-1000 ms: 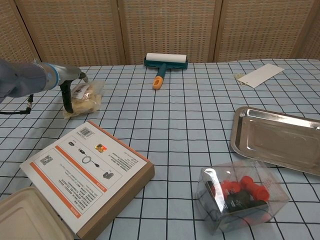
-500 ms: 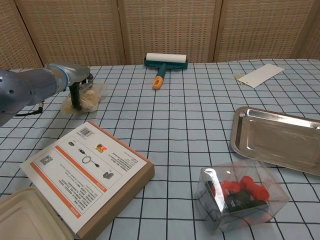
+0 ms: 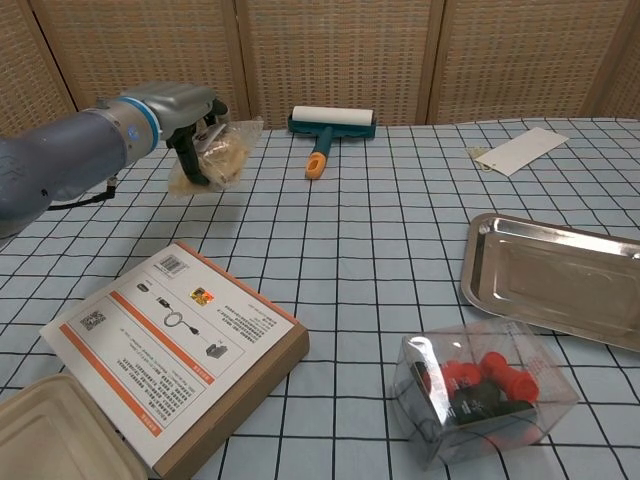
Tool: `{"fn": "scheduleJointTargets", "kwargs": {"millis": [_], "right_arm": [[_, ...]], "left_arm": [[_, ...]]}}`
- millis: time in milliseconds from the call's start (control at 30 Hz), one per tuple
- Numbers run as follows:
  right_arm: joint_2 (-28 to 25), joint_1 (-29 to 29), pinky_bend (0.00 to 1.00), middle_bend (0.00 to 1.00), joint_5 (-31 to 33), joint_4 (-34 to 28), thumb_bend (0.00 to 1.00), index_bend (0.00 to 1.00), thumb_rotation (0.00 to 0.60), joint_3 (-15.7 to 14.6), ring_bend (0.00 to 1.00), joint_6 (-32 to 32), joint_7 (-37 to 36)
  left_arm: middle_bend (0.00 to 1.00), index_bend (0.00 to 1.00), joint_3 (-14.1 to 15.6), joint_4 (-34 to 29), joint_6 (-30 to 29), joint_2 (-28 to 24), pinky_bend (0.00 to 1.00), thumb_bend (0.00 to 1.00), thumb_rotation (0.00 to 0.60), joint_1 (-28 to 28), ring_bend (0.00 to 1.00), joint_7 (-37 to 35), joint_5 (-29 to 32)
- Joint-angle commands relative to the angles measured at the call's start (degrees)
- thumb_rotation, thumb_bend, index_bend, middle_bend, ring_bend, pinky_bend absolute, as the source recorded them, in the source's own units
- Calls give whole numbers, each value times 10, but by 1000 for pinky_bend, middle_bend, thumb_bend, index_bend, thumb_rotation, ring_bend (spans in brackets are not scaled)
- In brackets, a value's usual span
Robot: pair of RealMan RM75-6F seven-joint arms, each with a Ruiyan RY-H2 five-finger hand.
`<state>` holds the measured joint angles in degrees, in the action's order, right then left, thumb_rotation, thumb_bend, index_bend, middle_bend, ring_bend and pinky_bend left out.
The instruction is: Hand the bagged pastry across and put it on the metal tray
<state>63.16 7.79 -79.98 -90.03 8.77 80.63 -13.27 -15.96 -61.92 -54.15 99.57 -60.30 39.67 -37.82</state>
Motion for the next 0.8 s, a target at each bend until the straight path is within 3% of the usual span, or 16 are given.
{"fn": "scheduleJointTargets", "kwargs": {"millis": [33, 233, 367, 400, 467, 567, 800], "right_arm": [[-3, -1, 0, 0, 4, 2, 122, 0, 600, 3, 0, 1, -8], [-7, -3, 0, 0, 8, 7, 123, 0, 600, 4, 0, -1, -22], [-10, -6, 0, 0, 5, 7, 123, 0, 600, 5, 0, 6, -31], [-11, -7, 0, 0, 5, 7, 123, 0, 600, 5, 0, 6, -32], [-12, -8, 0, 0, 4, 7, 123, 0, 600, 5, 0, 7, -35], [-14, -9, 0, 0, 4, 8, 123, 0, 600, 4, 0, 7, -37], [-15, -11, 0, 0, 4, 6, 123, 0, 600, 3, 0, 8, -35]], "left_arm": [[391, 631, -25, -42, 0, 12, 463, 330, 600, -25, 412, -4, -9], [348, 585, -46, -49, 2, 61, 450, 325, 600, -73, 404, 9, -17], [236, 508, -54, -22, 15, 103, 384, 310, 600, -99, 308, 3, -21], [171, 449, -54, -17, 20, 111, 331, 297, 600, -105, 247, 4, -20], [31, 240, -53, -9, 27, 119, 148, 223, 600, -110, 69, 4, -20], [0, 19, -45, -8, 29, 121, 3, 106, 600, -113, 0, 9, -28], [0, 0, -43, -67, 2, 73, 0, 35, 600, -80, 0, -10, -45]]}}
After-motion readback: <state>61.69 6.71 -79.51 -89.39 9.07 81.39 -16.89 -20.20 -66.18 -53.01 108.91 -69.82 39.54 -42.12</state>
